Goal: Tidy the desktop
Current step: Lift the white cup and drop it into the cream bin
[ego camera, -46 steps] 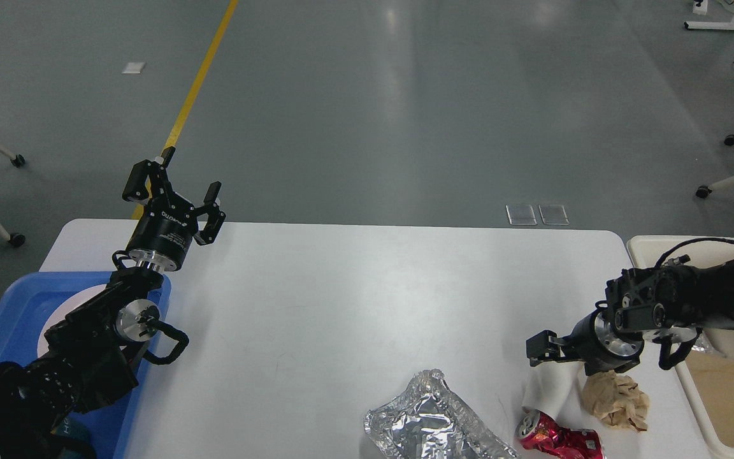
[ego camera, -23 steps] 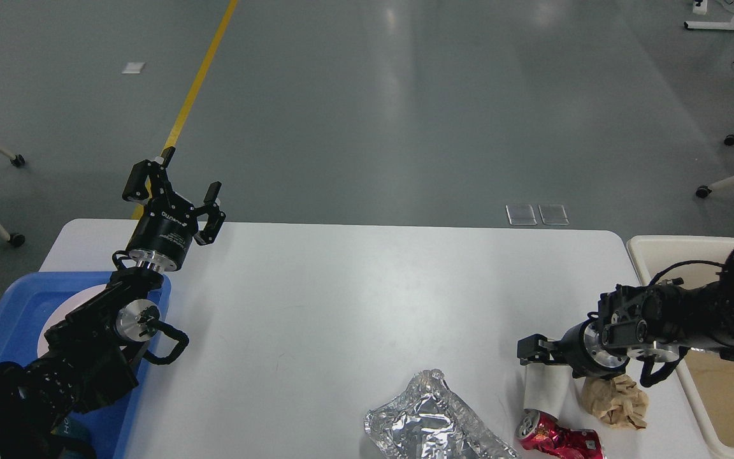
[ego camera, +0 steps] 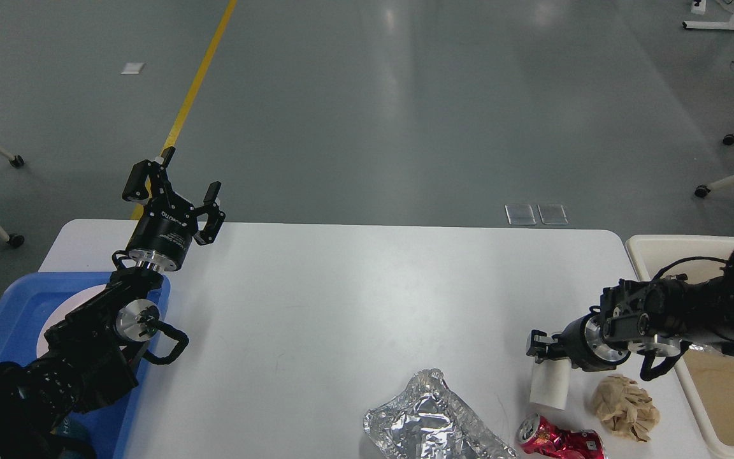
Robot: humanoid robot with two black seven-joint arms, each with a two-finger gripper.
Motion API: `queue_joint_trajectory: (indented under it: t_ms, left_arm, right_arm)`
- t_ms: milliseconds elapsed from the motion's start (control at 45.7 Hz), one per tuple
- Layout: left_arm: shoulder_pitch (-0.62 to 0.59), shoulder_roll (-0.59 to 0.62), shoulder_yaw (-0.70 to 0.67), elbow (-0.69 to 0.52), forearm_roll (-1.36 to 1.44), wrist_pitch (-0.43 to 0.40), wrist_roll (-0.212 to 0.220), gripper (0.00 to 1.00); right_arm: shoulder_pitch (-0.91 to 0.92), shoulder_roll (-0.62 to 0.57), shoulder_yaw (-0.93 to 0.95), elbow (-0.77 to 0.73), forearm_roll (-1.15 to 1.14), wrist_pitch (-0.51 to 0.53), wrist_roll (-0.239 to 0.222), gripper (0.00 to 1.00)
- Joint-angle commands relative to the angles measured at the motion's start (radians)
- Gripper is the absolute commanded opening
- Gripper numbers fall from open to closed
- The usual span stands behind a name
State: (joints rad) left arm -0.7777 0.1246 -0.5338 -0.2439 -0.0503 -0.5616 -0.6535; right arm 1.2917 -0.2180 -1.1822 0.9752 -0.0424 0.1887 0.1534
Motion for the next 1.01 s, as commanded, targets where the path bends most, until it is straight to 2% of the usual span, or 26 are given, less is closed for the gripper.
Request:
queue_joint_trajectory:
  t_ms: [0, 263, 481, 744, 985]
  left_arm:
    - [0.000, 0.001, 0.000, 0.000, 0.000, 0.000, 0.000, 0.97]
    - [0.000, 0.001, 0.000, 0.000, 0.000, 0.000, 0.000, 0.97]
    - [0.000, 0.000, 0.000, 0.000, 0.000, -0.001, 0.000, 0.97]
    - [0.000, 0.000, 0.000, 0.000, 0.000, 0.000, 0.000, 0.97]
    - [0.000, 0.000, 0.000, 0.000, 0.000, 0.000, 0.000, 0.97]
  right_arm:
    - [0.075, -0.012, -0.013, 0.000, 0.004, 0.063, 0.001, 0.00]
    - [0.323, -0.044, -0.082, -0.003, 0.003, 0.426, 0.001, 0.00]
    - [0.520, -0.046, -0.152, -0.003, 0.003, 0.632, 0.000, 0.00]
    - [0.666, -0.129, -0.321, -0.032, -0.020, 0.649, -0.003, 0.00]
    - [0.643, -0.273, -0.376, -0.124, -0.056, 0.637, -0.005, 0.00]
